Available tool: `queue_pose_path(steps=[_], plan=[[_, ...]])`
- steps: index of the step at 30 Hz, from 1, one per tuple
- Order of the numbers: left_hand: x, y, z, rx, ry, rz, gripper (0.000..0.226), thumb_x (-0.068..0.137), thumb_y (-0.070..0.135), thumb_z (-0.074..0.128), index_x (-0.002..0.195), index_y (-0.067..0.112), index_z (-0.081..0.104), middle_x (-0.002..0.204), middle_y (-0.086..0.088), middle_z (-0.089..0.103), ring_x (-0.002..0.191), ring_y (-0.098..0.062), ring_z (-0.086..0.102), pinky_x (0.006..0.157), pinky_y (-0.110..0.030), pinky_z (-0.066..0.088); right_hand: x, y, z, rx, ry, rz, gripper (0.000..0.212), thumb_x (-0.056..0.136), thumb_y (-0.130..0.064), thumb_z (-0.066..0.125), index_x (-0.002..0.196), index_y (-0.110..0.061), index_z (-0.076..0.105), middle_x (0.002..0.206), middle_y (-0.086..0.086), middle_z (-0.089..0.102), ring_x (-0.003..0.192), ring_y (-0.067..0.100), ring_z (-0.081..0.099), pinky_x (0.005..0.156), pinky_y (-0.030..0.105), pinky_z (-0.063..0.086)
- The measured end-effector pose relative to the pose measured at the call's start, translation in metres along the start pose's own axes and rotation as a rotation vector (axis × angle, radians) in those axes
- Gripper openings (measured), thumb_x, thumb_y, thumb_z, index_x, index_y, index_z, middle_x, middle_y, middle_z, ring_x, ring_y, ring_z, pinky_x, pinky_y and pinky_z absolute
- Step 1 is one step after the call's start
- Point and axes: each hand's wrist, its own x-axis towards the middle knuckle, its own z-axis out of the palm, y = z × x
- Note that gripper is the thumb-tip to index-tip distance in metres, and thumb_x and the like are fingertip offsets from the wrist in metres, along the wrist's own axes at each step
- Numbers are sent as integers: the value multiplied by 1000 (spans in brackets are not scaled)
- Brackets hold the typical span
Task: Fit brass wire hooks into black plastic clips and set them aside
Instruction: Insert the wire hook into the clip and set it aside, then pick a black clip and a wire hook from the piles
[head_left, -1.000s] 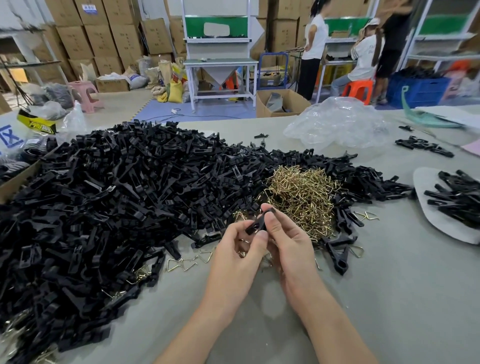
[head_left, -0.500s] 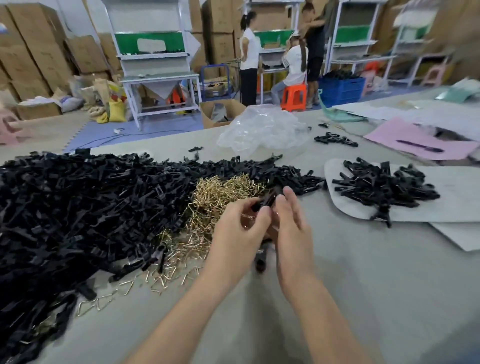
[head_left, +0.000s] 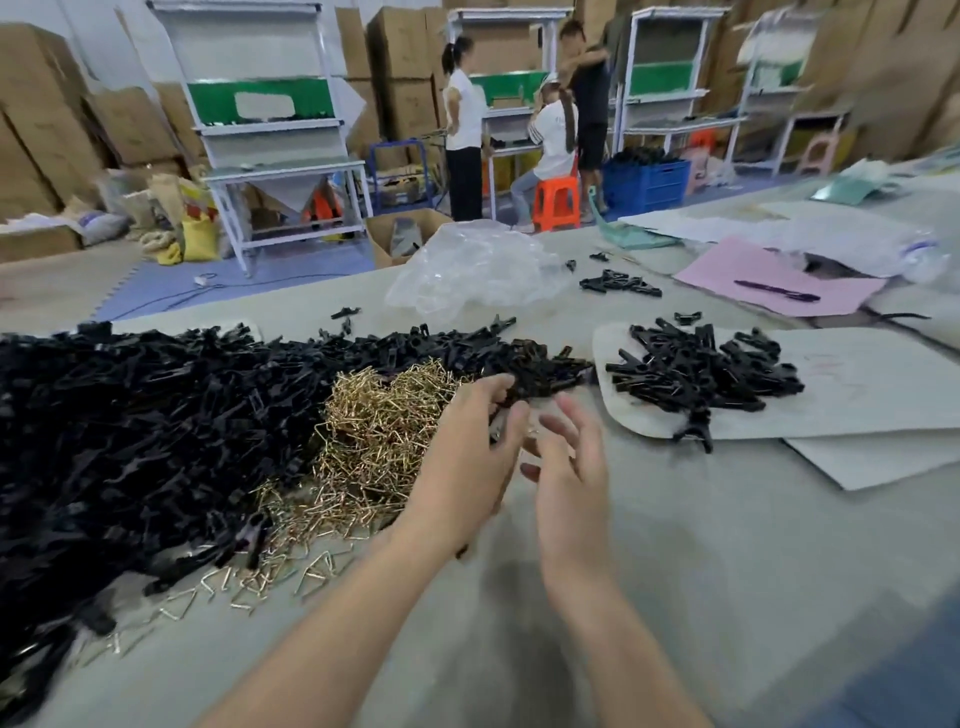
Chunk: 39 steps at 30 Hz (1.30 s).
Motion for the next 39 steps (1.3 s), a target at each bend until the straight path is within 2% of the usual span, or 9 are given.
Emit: queue_pose_path(steps=[2, 5, 11, 14, 16, 20, 28, 34, 39], plan=[[-34, -32, -30, 204, 54, 12, 39, 100, 36, 52, 137, 24, 51, 129, 10, 54, 121, -3, 47, 106, -22, 36, -14, 11, 13, -75, -63, 0, 35, 101, -15, 47, 113, -47, 56, 121, -17, 61, 101, 1, 63, 92, 30, 50], [-80, -71, -70, 453, 122, -19, 40, 95, 30, 61, 134, 20, 57, 129, 4, 57, 122, -17, 51, 106, -35, 40, -31, 23, 39, -234, -152, -54, 38, 98, -12, 47, 116, -45, 55, 118, -17, 59, 96, 0, 60, 89, 22, 47], [-119, -107, -108, 609, 194, -156, 43, 94, 36, 65, 132, 19, 61, 132, 3, 60, 126, -22, 52, 108, -38, 38, -57, 51, 86, -845, -327, -473, 41, 97, -15, 54, 136, -23, 56, 133, -1, 55, 129, 19, 49, 114, 37, 36], [-113, -111, -108, 693, 190, -184, 45, 94, 42, 61, 136, 23, 59, 133, 4, 61, 128, -21, 49, 107, -39, 37, -59, 64, 97, -1136, -393, -514, 46, 99, -26, 54, 144, -25, 50, 153, 5, 42, 148, 29, 29, 124, 51, 13], [-107, -113, -108, 731, 195, -204, 47, 95, 46, 57, 138, 26, 57, 134, 5, 59, 129, -20, 48, 106, -39, 36, -56, 68, 99, -1220, -410, -523, 44, 96, -28, 61, 140, -23, 56, 153, 8, 43, 148, 34, 31, 121, 56, 19], [-101, -119, -110, 765, 291, -264, 44, 94, 44, 59, 132, 23, 62, 135, 0, 60, 127, -25, 51, 103, -43, 36, -53, 70, 99, -1237, -347, -597, 36, 89, -26, 70, 125, -21, 67, 141, 8, 57, 138, 35, 47, 110, 53, 43], [-104, -119, -113, 749, 312, -251, 28, 91, 29, 67, 117, 19, 68, 113, 1, 68, 111, -26, 58, 88, -42, 47, -49, 68, 94, -1089, -350, -593, 8, 92, -18, 70, 98, -22, 68, 120, -2, 64, 126, 26, 52, 105, 39, 43], [-104, -119, -117, 656, 277, -230, 33, 98, 22, 58, 130, 21, 60, 117, 3, 61, 110, -22, 50, 96, -35, 43, -47, 64, 90, -933, -369, -567, 17, 93, -10, 68, 103, -24, 68, 105, -11, 61, 104, 10, 46, 93, 25, 40], [-104, -120, -116, 567, 279, -239, 35, 98, 10, 52, 131, 19, 59, 116, 2, 57, 107, -18, 46, 95, -34, 45, -44, 63, 88, -832, -403, -494, 20, 97, -4, 59, 107, -19, 68, 104, -8, 55, 85, 17, 59, 76, 24, 45]])
